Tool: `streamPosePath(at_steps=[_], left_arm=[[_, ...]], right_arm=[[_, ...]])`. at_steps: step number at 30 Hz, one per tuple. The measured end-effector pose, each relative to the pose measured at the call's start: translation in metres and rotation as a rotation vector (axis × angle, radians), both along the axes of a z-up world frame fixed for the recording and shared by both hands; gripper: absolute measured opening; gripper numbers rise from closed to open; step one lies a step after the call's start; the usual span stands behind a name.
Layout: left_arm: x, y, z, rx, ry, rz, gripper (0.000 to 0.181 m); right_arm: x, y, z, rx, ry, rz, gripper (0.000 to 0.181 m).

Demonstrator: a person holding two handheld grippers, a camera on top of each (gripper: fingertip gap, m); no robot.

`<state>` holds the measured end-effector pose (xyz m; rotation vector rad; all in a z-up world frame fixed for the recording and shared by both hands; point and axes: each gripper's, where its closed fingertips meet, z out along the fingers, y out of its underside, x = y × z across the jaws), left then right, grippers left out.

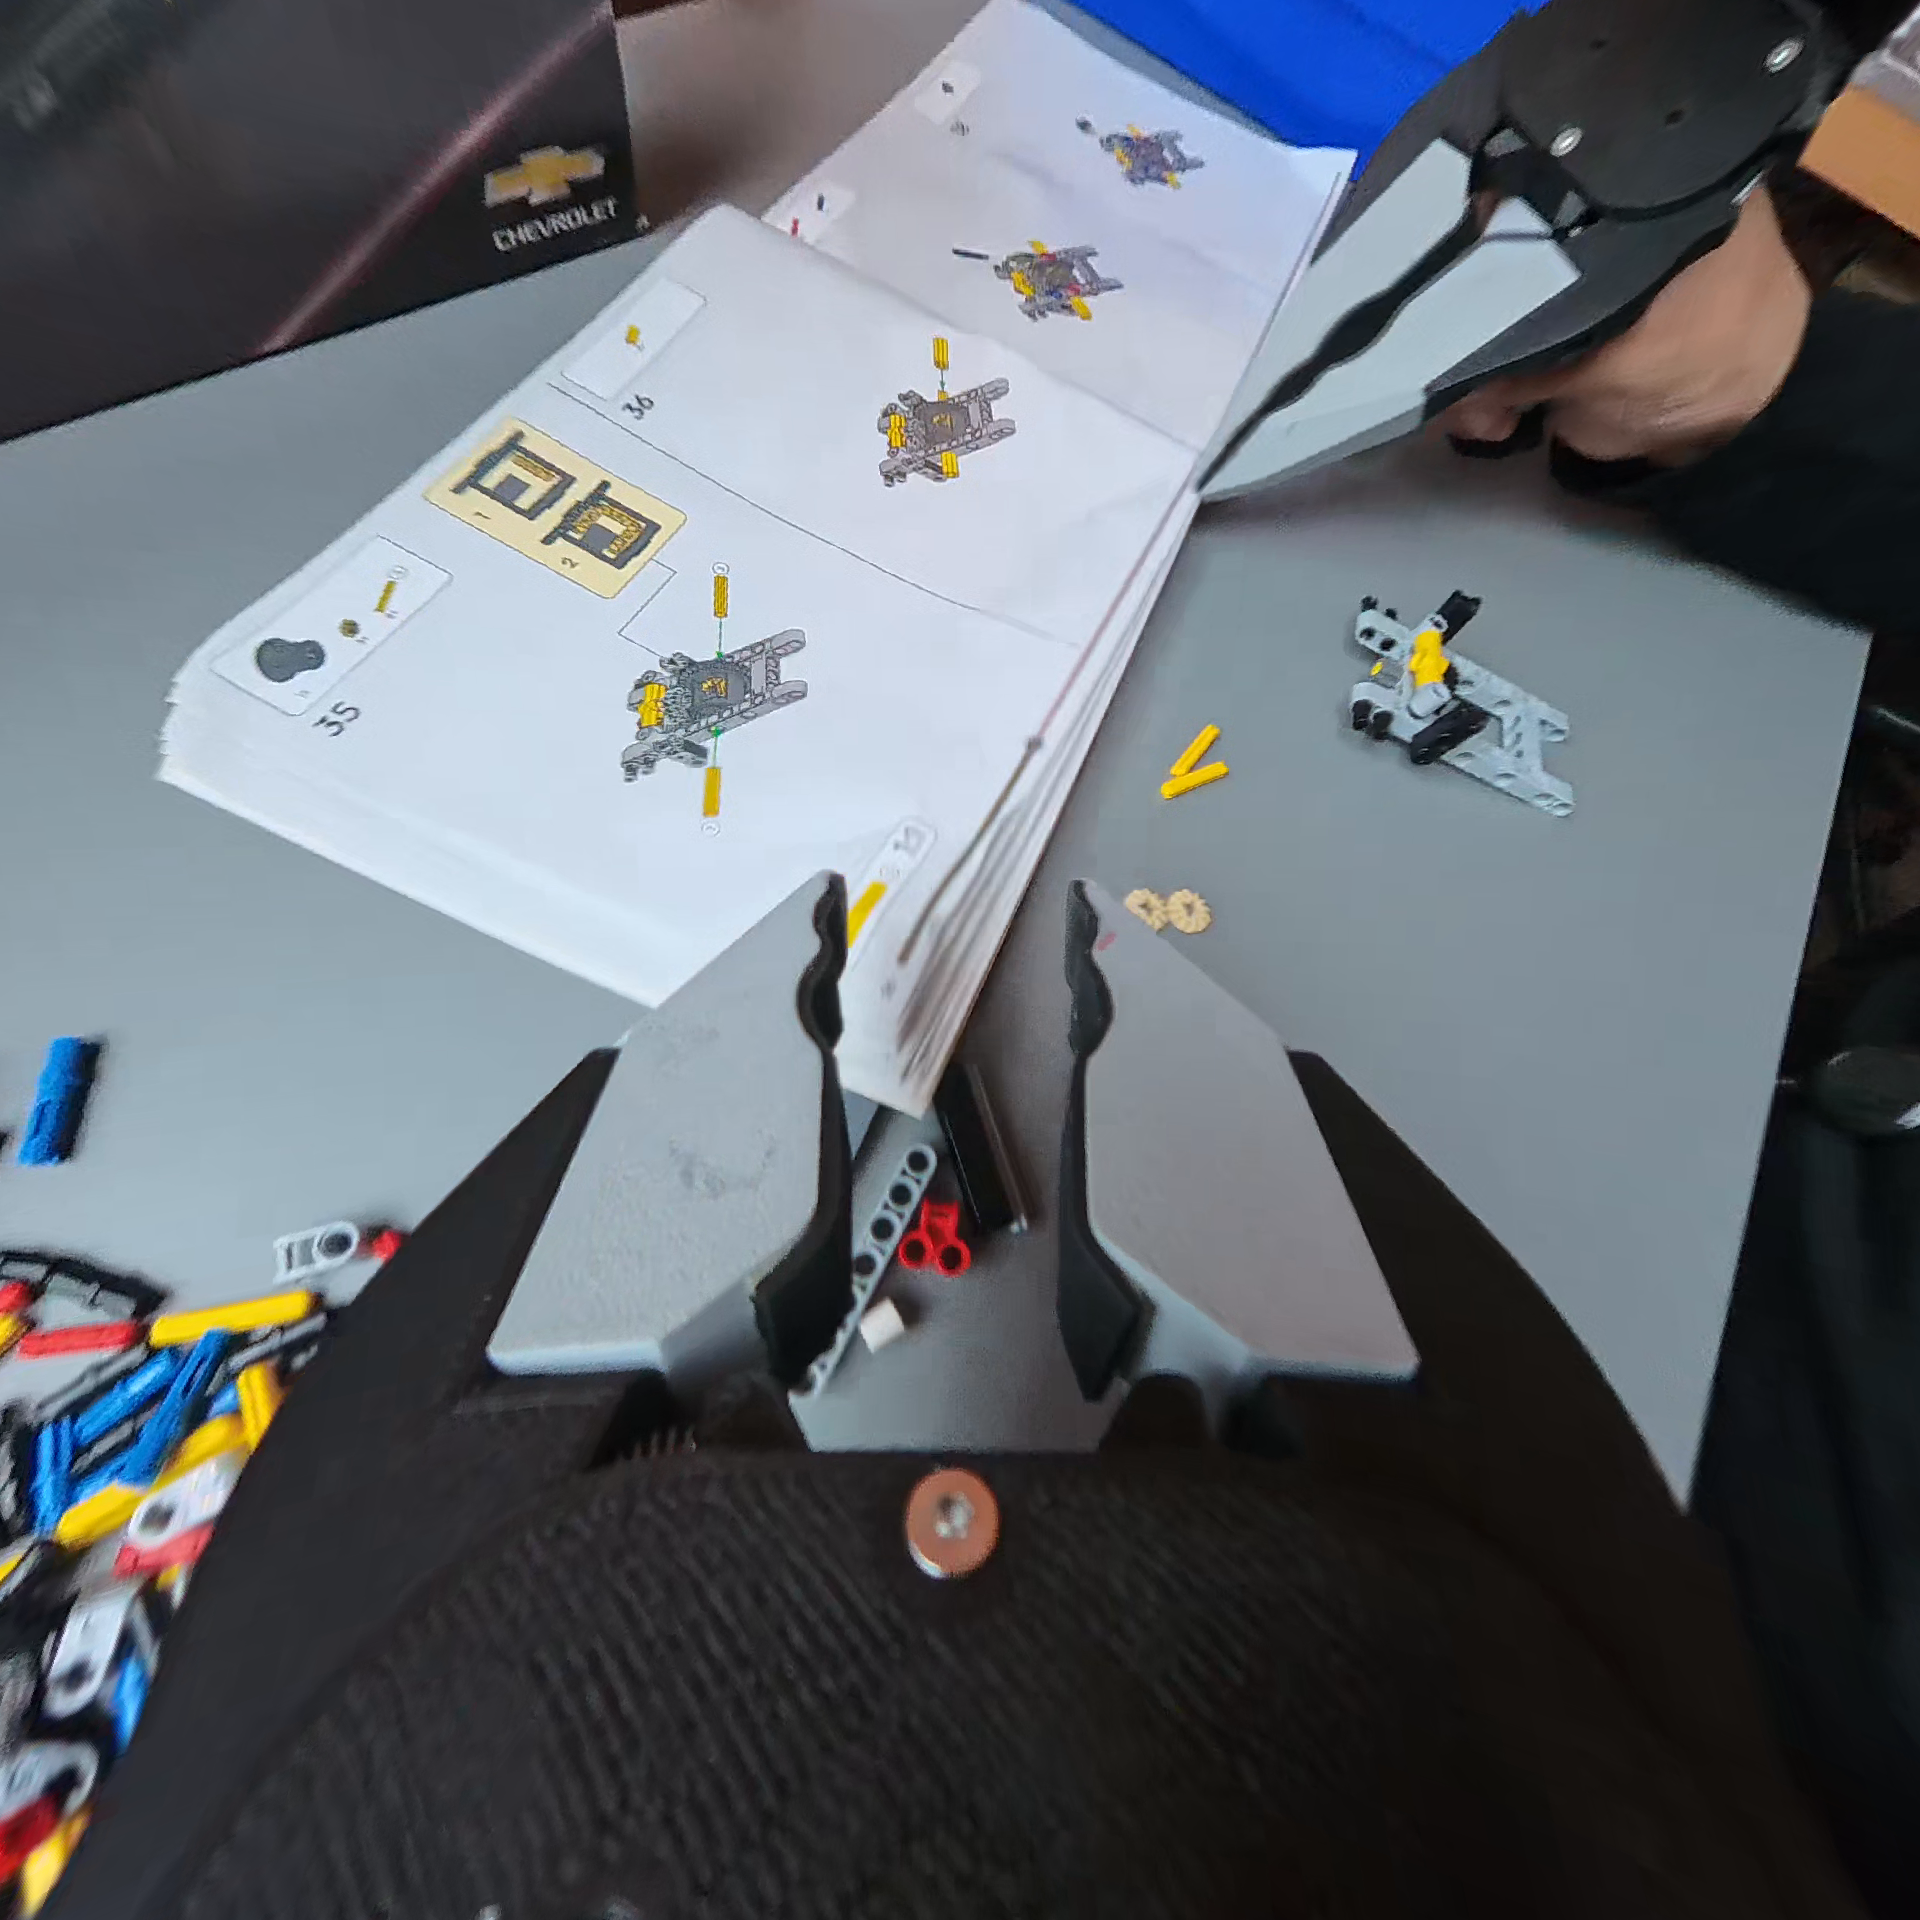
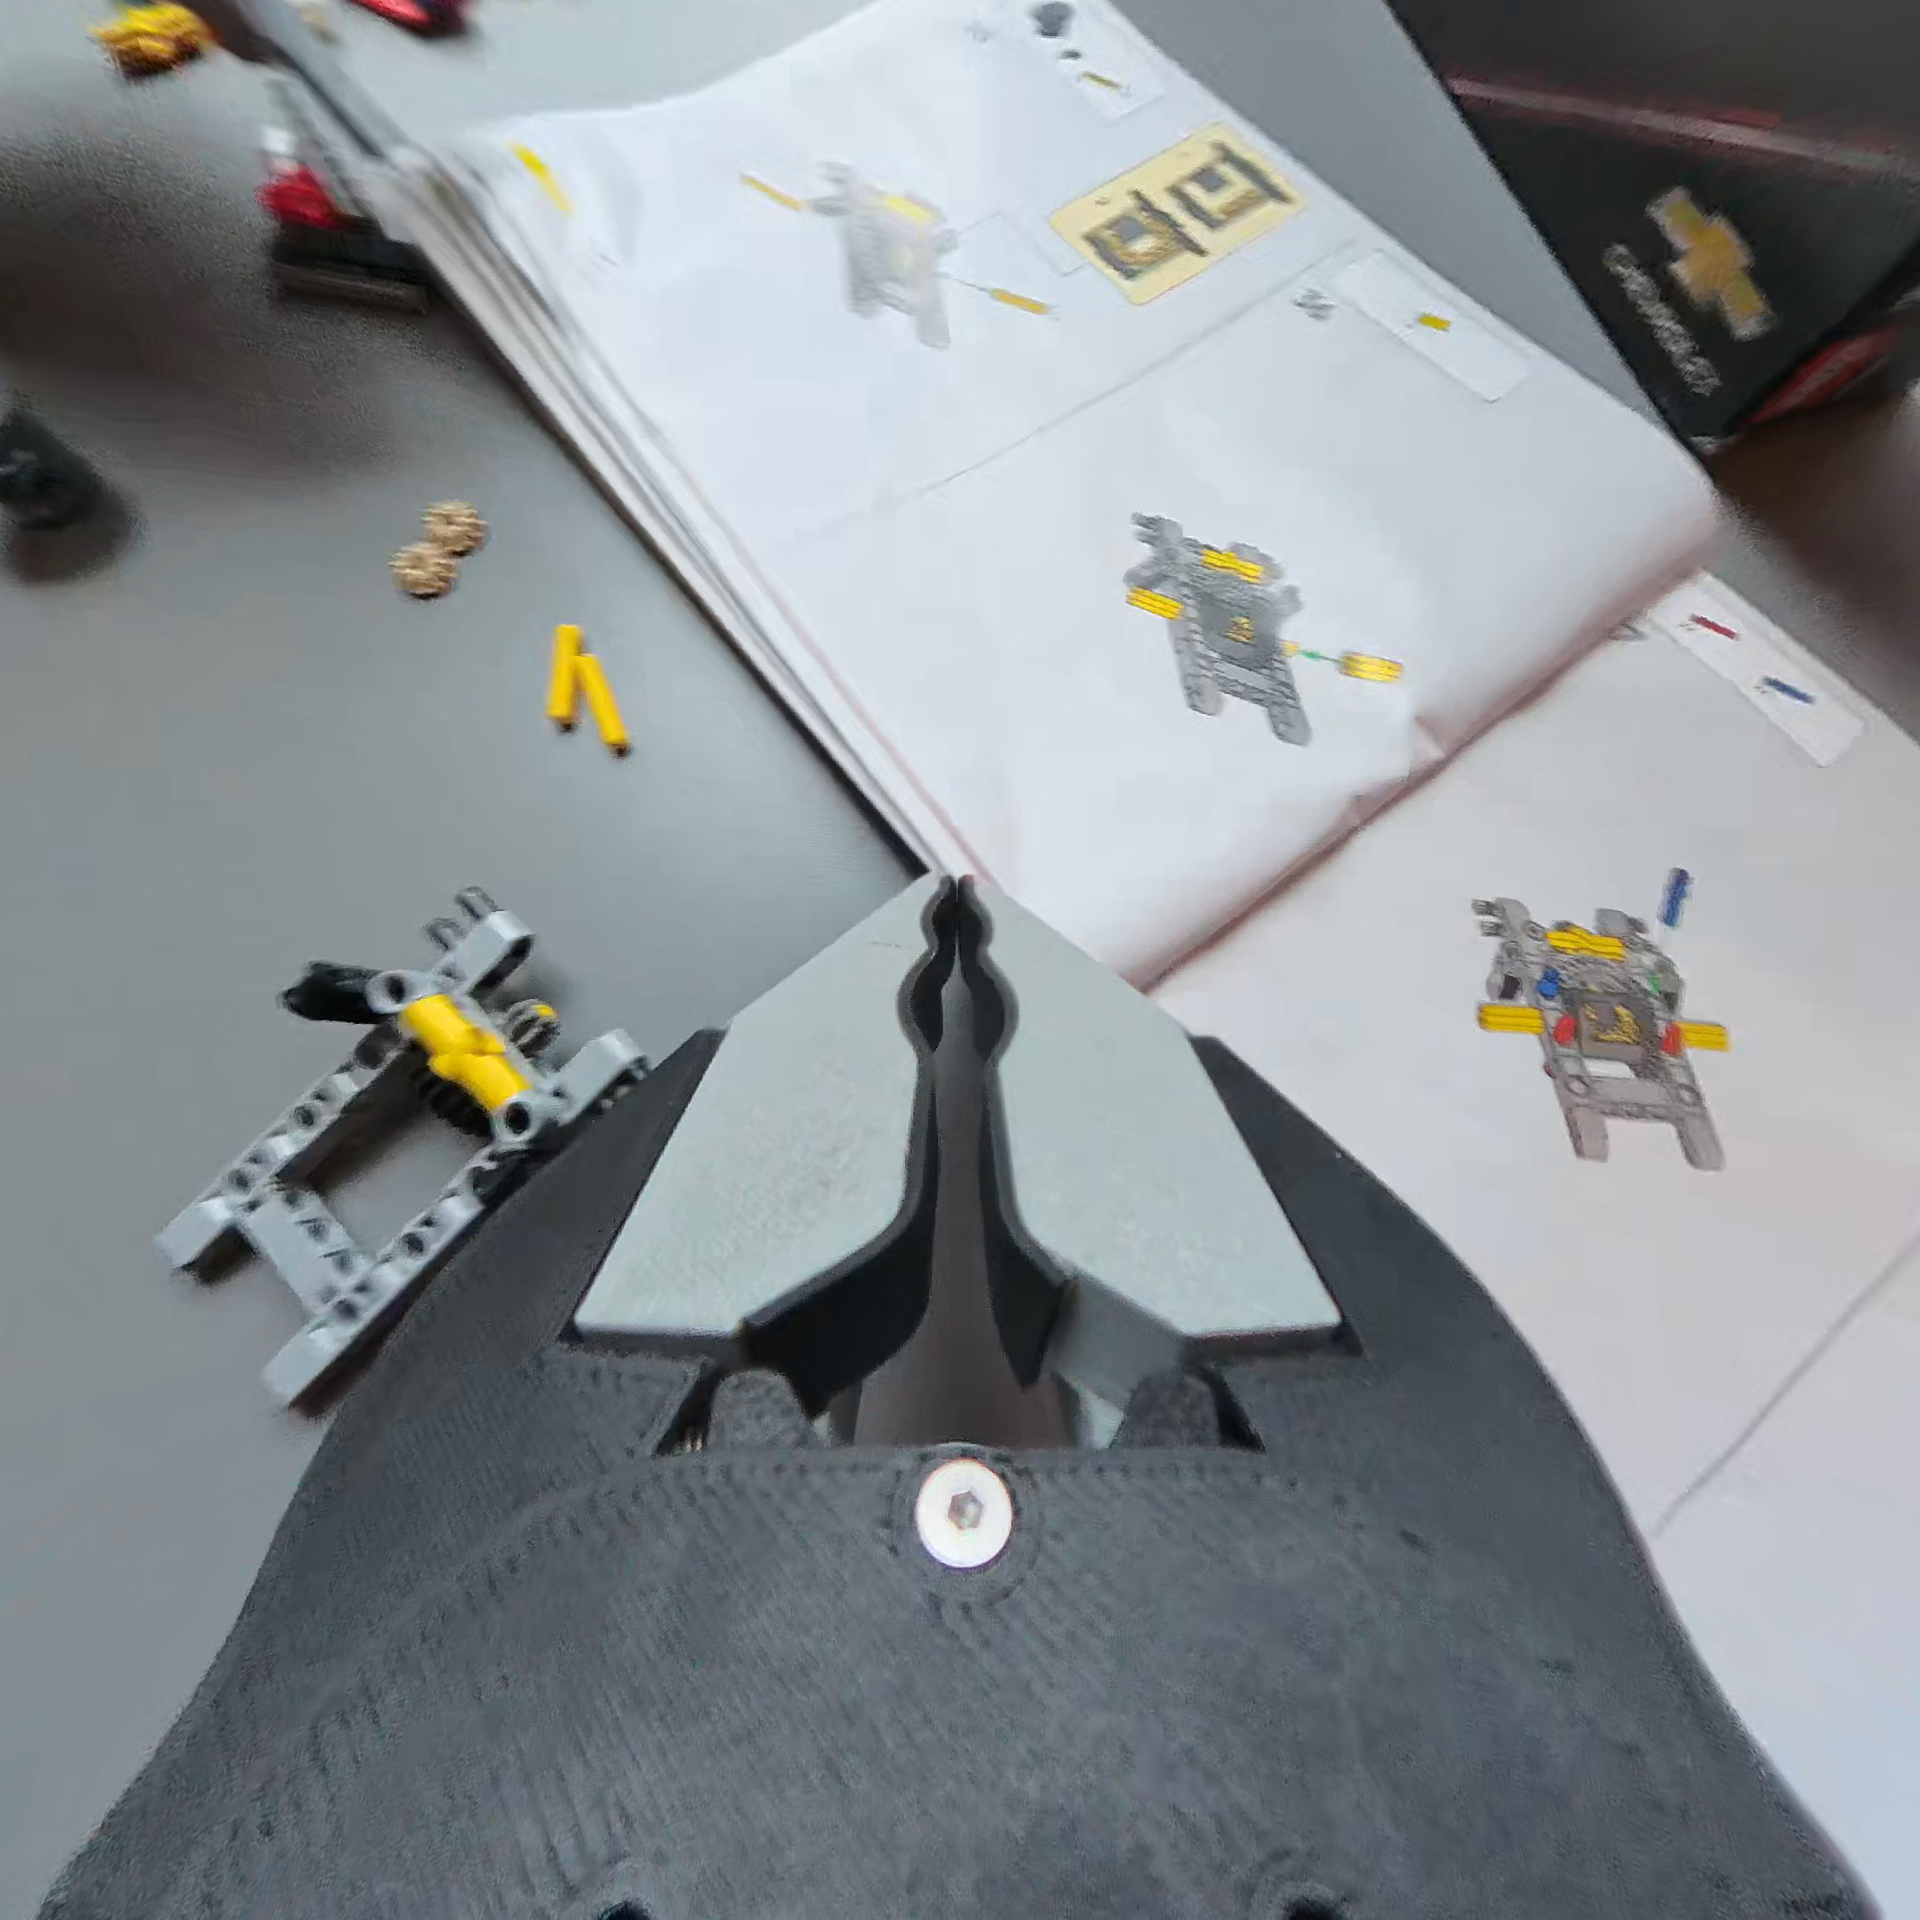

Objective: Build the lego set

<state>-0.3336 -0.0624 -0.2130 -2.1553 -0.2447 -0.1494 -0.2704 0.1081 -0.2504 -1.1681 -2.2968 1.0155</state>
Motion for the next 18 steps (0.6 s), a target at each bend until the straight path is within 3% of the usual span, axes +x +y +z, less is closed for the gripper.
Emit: streamPosePath(at_steps=[4,6,8,10,12,15,18], left_arm=[[-0.004,0.022,0.000,0.017,-0.001,-0.062,0.039],[-0.010,0.035,0.004,0.029,0.000,-0.086,0.039],[-0.021,0.051,0.006,0.029,0.008,-0.095,0.036],[-0.033,0.069,0.006,0.024,-0.006,-0.103,0.036],[-0.045,0.087,0.010,0.031,-0.034,-0.122,0.037],[-0.067,0.112,0.016,0.002,-0.089,-0.151,0.046],[-0.096,0.133,-0.001,-0.103,-0.112,-0.183,0.049]], right_arm=[[-0.016,-0.001,0.037,-0.029,0.077,0.031,0.008],[-0.048,0.014,0.054,0.001,0.098,-0.028,0.014],[-0.089,0.026,0.058,0.009,0.063,-0.065,0.033],[-0.131,0.035,0.053,0.026,0.048,-0.053,0.039],[-0.161,0.041,0.035,0.056,-0.004,-0.001,0.033],[-0.181,0.058,-0.001,0.091,-0.126,0.001,0.034],[-0.182,0.060,-0.015,0.034,-0.116,0.028,0.031]])
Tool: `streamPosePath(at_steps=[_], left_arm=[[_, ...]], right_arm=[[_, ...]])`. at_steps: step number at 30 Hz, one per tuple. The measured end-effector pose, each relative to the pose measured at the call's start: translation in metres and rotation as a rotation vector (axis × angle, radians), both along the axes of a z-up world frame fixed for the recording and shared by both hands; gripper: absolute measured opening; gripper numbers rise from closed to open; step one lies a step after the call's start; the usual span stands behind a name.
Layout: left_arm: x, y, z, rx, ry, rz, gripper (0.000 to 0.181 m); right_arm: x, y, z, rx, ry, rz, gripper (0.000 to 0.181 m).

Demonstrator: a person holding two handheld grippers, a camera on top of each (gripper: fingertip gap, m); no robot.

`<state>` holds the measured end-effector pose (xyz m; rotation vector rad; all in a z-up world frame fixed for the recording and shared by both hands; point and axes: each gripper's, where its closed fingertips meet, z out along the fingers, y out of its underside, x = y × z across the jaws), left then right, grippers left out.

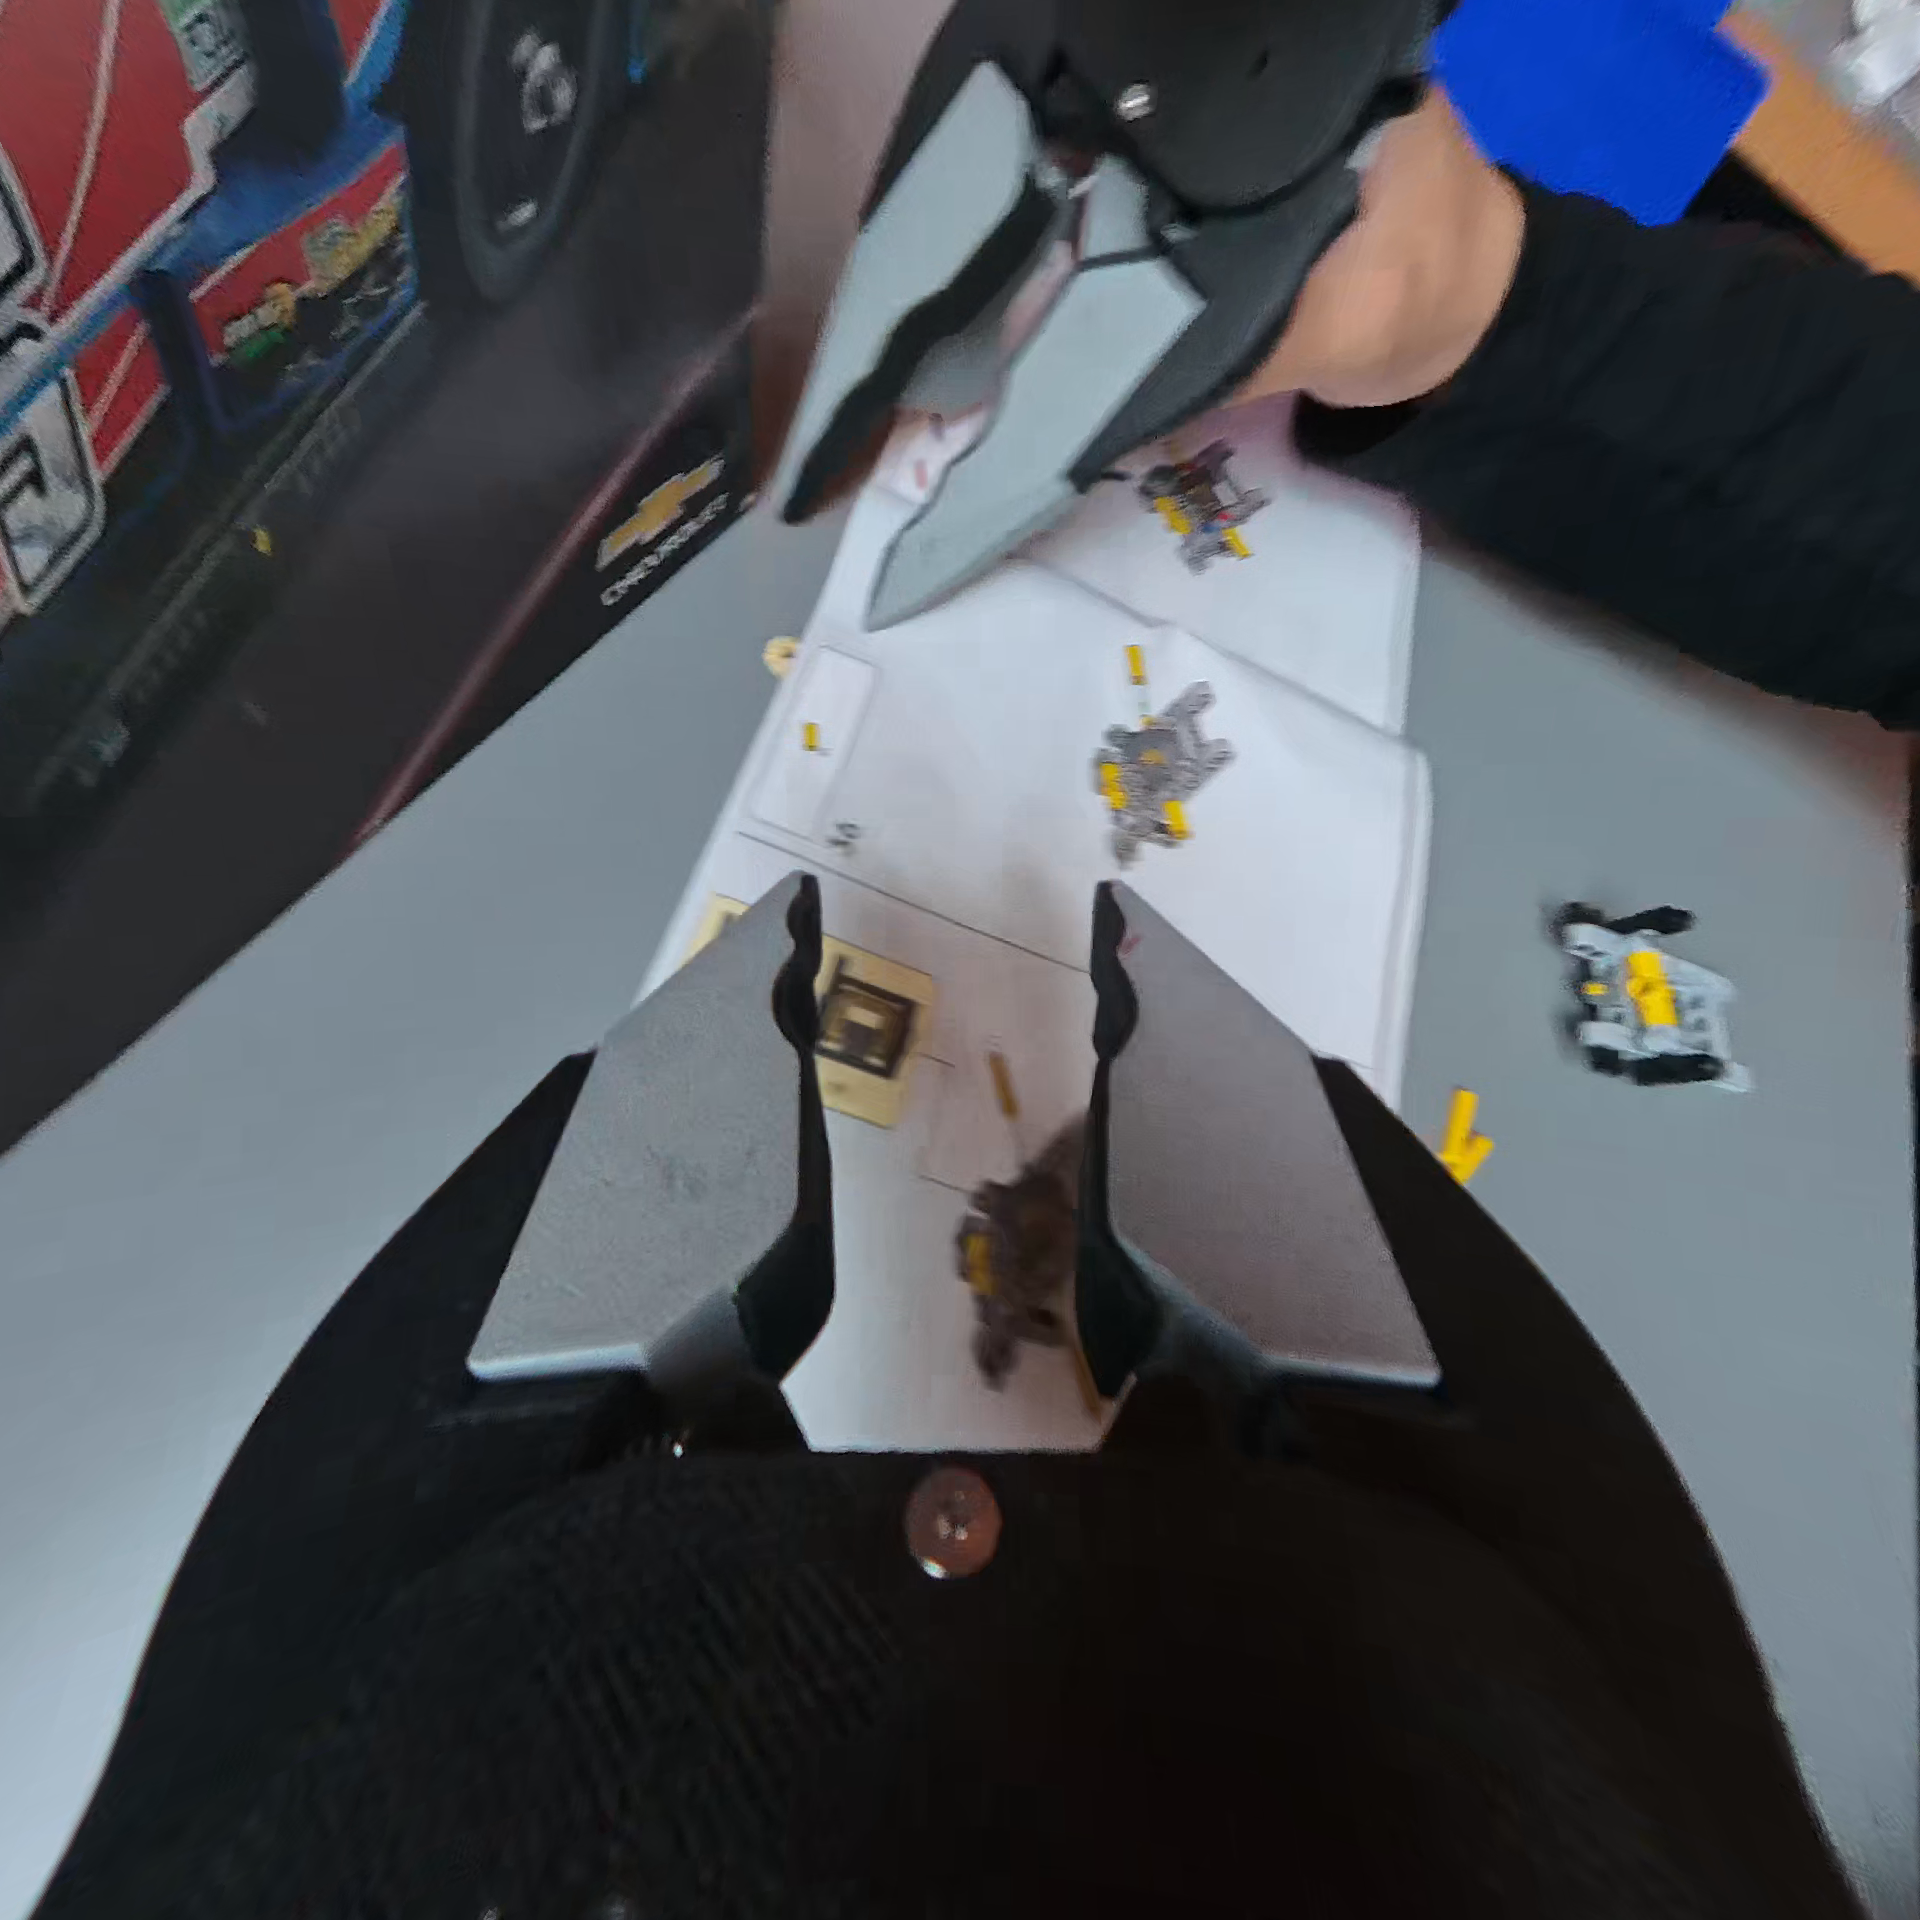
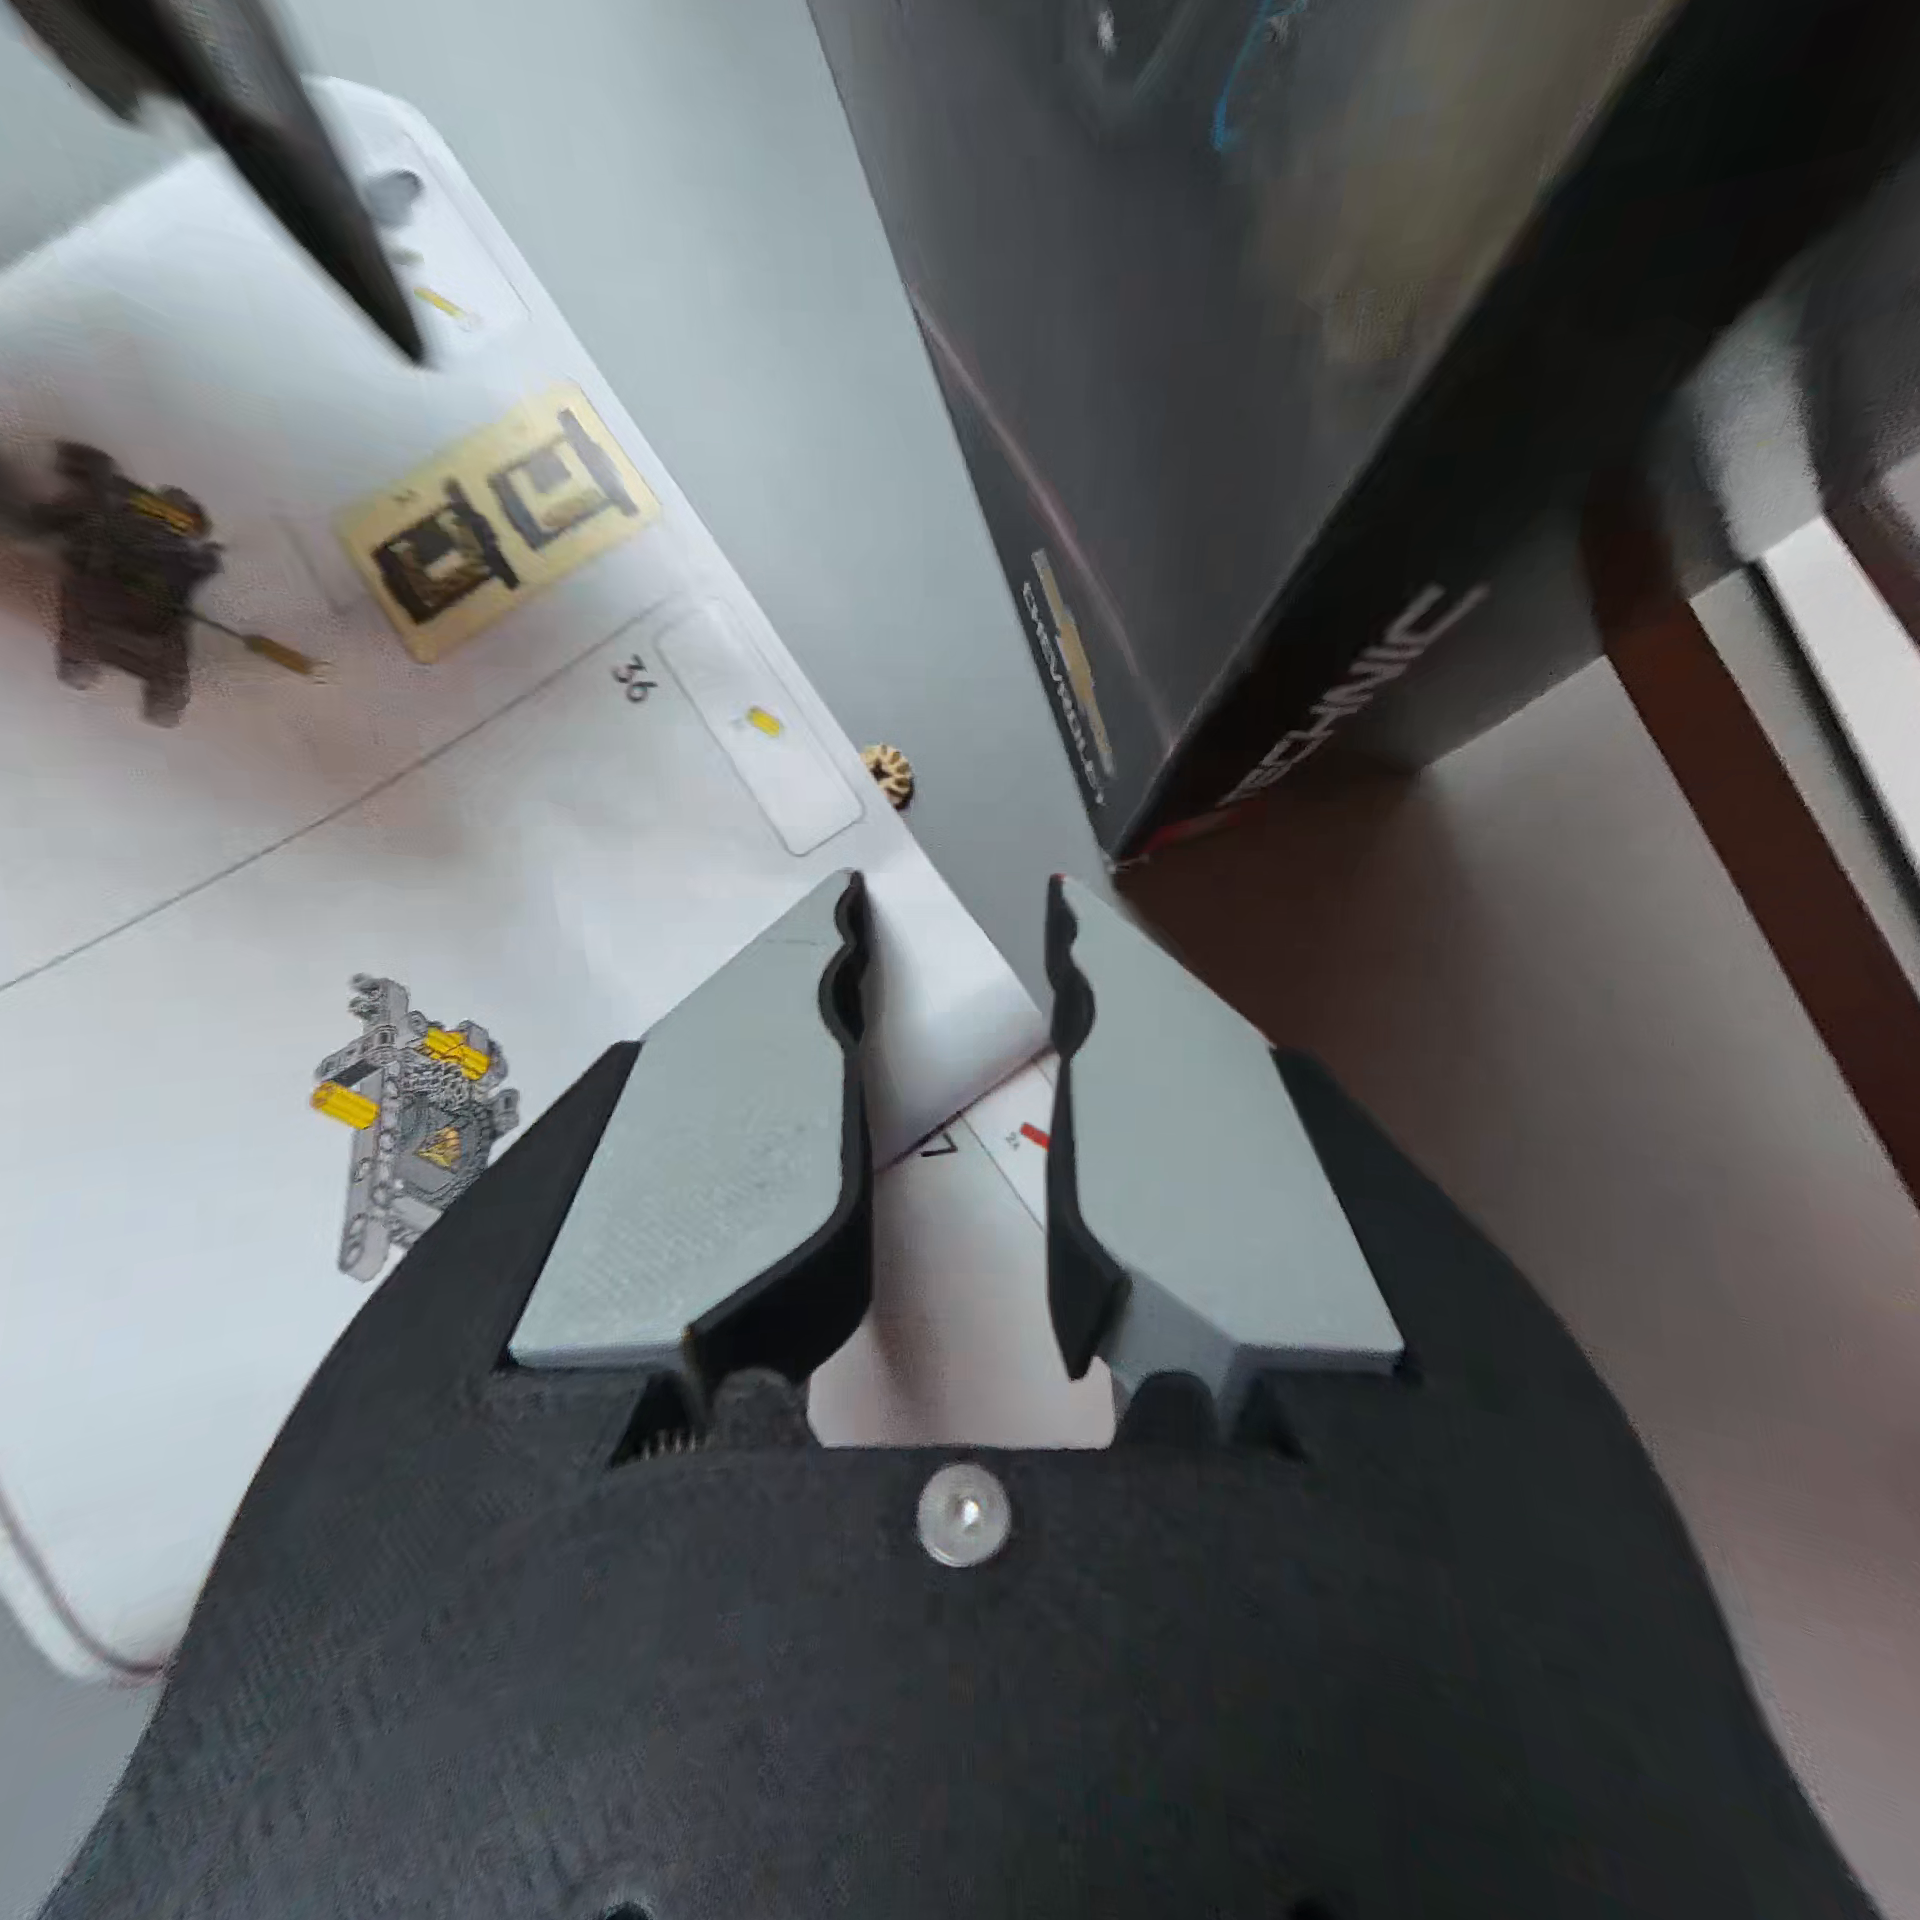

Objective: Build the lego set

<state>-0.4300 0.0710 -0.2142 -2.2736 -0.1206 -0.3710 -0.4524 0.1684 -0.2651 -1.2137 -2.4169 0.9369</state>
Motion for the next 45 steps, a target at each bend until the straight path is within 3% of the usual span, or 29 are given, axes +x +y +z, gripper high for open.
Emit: streamPosePath(at_steps=[1,4,8,11,15,19,27,33,39,45], left_arm=[[-0.009,0.005,-0.008,-0.033,-0.005,-0.006,0.050],[-0.022,0.016,-0.029,-0.099,-0.051,-0.034,0.051],[-0.025,0.023,-0.044,-0.145,-0.016,-0.066,0.049],[-0.026,0.026,-0.048,-0.145,0.041,-0.063,0.034],[-0.025,0.025,-0.048,-0.140,0.049,-0.042,0.034],[-0.019,0.016,-0.039,-0.127,0.065,-0.036,0.034],[0.001,-0.026,-0.004,-0.070,0.092,-0.020,0.035],[0.019,-0.063,0.016,-0.035,0.066,0.014,0.035],[0.038,-0.109,0.038,0.027,0.079,0.076,0.034],[0.062,-0.147,0.036,0.045,0.079,0.123,0.033]], right_arm=[[0.003,-0.001,0.002,-0.044,0.009,0.004,0.015],[0.008,0.003,0.012,-0.094,0.076,0.003,0.000],[0.017,0.000,0.004,-0.076,0.043,0.048,0.000],[0.010,-0.003,0.007,-0.055,0.079,0.030,0.001],[0.002,-0.021,0.013,-0.068,0.103,0.041,0.025],[-0.012,-0.021,0.004,0.029,0.140,0.001,0.019],[-0.014,-0.025,-0.003,-0.007,0.070,0.012,0.022],[-0.016,-0.027,-0.003,0.085,0.113,0.020,0.008],[-0.016,-0.031,0.011,0.037,0.149,-0.005,0.007],[-0.005,-0.036,0.039,-0.108,0.164,-0.036,0.007]])
